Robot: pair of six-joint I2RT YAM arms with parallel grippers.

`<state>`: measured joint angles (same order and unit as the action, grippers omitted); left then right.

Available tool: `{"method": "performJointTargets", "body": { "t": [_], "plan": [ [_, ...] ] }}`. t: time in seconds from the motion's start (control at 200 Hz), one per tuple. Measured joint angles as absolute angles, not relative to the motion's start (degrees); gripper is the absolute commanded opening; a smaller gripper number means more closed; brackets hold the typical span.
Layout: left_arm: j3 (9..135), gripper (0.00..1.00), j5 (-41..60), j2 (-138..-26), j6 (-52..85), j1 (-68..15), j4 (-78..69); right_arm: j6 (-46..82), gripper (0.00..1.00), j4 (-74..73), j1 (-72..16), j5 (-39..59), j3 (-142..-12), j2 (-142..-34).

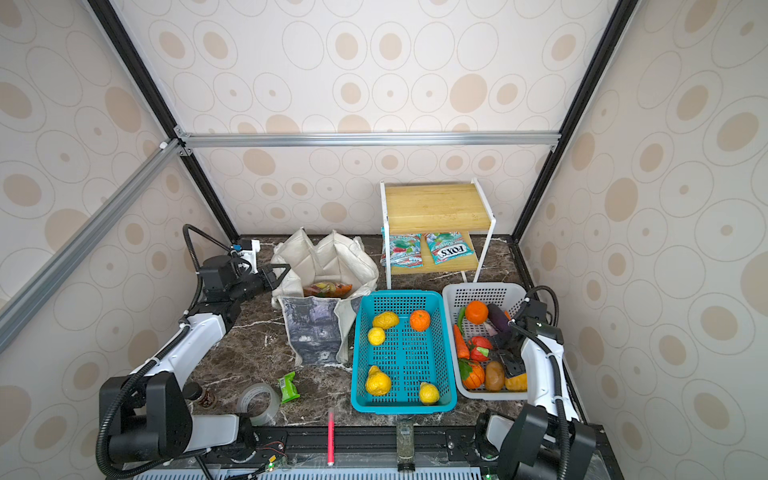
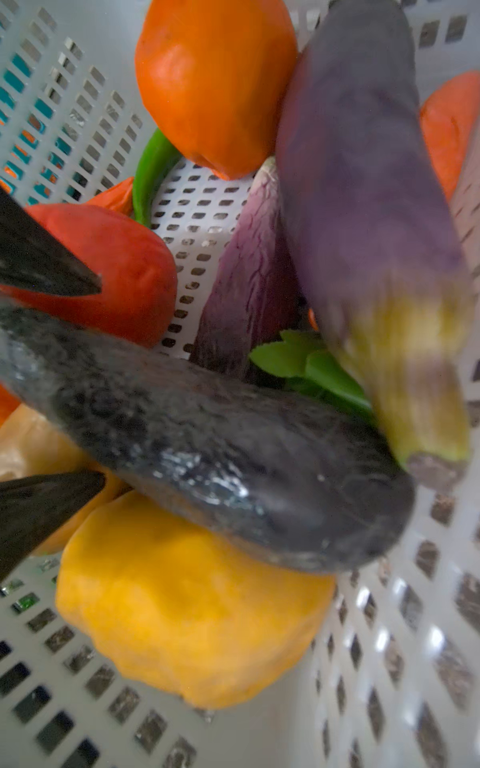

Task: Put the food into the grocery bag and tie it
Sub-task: 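Reach the right gripper down into the white basket toward the dark eggplant, then close the right gripper on the dark eggplant and lift it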

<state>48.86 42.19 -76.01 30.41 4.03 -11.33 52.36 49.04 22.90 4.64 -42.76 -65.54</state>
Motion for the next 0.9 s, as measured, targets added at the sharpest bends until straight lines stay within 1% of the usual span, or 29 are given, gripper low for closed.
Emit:
{"method": "performJointTargets", "body": {
  "t": [0.07,0.15,0.21,0.245,0.285,0.31,0.385,0.425,0.815,0.9],
  "plan": [
    [48.86,0.0,42.17,-76.01,30.44,4.03,-11.35,52.64,0.61,48.34,22.92,4.45,-42.3,-66.0],
    [48.86,0.0,42.17,-76.01,30.44,4.03,-11.38,52.77,0.5,47.51,22.96,4.32,-42.06,-66.02],
    [48.86,0.0,42.17,-76.01,30.44,4.03,-11.4,53.23,0.45,47.0,22.96,4.47,-41.91,-66.02],
    [48.86,0.0,42.17,-76.01,30.44,4.03,-11.42,53.3,0.43,46.85,22.96,4.67,-41.8,-65.95],
    [48.86,0.0,42.19,-76.01,30.44,4.03,-11.44,53.3,0.36,46.63,22.96,4.93,-41.67,-65.73],
    [48.84,0.0,42.19,-76.01,30.44,4.03,-11.46,53.47,0.34,46.5,22.98,5.1,-41.56,-65.52],
    [48.82,0.0,42.22,-76.01,30.46,4.03,-11.53,53.58,0.32,46.24,23.14,5.85,-41.23,-64.27],
    [48.77,0.0,42.22,-76.01,30.48,4.03,-11.55,53.6,0.28,46.19,23.18,6.13,-41.04,-63.37],
    [48.66,0.0,42.24,-76.01,30.46,4.03,-11.6,50.13,0.28,48.88,23.22,13.41,-41.76,-51.92],
    [48.66,0.0,42.24,-76.01,30.46,4.03,-11.6,48.49,0.24,48.01,23.22,16.6,-41.8,-49.43]
  ]
}}
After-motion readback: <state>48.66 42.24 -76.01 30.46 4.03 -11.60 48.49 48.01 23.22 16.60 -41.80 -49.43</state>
